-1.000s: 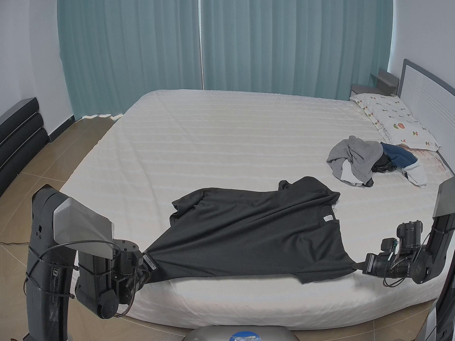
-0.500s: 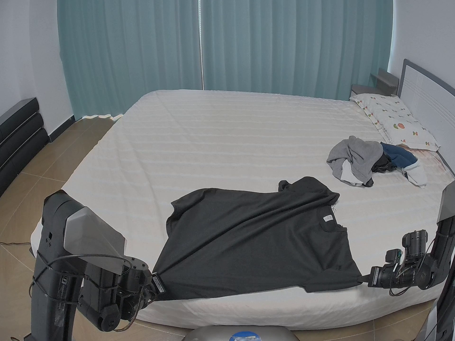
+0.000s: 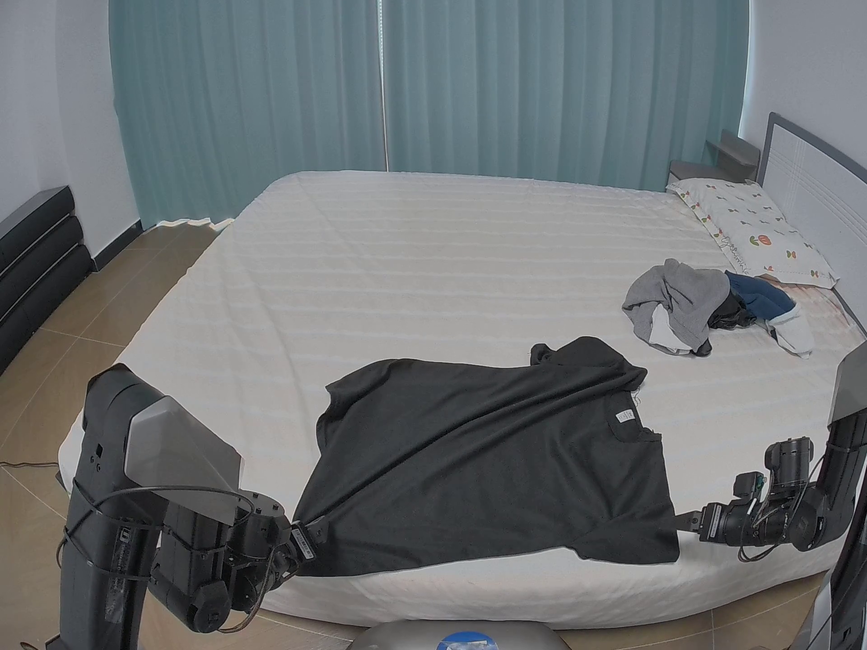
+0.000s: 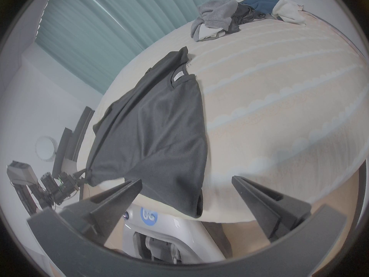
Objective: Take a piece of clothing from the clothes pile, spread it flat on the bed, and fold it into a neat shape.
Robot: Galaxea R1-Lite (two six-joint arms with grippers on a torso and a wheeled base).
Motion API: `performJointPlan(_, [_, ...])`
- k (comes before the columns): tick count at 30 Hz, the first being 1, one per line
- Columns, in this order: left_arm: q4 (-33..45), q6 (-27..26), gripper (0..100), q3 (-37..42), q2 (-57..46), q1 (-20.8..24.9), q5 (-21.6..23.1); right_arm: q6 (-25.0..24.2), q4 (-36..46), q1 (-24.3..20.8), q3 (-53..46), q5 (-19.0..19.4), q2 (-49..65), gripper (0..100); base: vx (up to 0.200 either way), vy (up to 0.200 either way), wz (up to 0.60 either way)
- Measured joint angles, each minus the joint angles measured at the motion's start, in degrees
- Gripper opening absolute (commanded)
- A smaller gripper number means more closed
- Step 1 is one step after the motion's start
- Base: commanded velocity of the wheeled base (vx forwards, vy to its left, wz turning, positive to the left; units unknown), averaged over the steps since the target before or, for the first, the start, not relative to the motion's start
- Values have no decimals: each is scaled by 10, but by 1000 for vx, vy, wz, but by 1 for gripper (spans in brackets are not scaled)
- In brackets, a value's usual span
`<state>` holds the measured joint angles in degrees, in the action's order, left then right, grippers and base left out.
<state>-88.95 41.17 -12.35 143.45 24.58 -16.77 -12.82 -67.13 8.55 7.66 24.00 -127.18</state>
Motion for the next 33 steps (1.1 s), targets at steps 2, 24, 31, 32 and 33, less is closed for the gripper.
performJointPlan(2, [0, 1, 100, 0, -7, -2, 0, -19, -15, 4, 2, 8, 1, 100, 0, 0, 0])
performJointPlan(24, [0, 47, 100, -19, -69, -35, 0, -206, -72, 19, 43, 68, -30, 100, 0, 36, 0])
performJointPlan(31, [0, 46, 100, -19, -68, -34, 0, -208, -72, 19, 44, 74, -32, 100, 0, 0, 0])
performJointPlan(32, [0, 46, 100, -19, -69, -33, 0, -208, -72, 19, 44, 75, -32, 100, 0, 0, 0])
performJointPlan(33, [0, 47, 100, -19, -69, -32, 0, -208, -72, 19, 44, 75, -32, 100, 0, 0, 0])
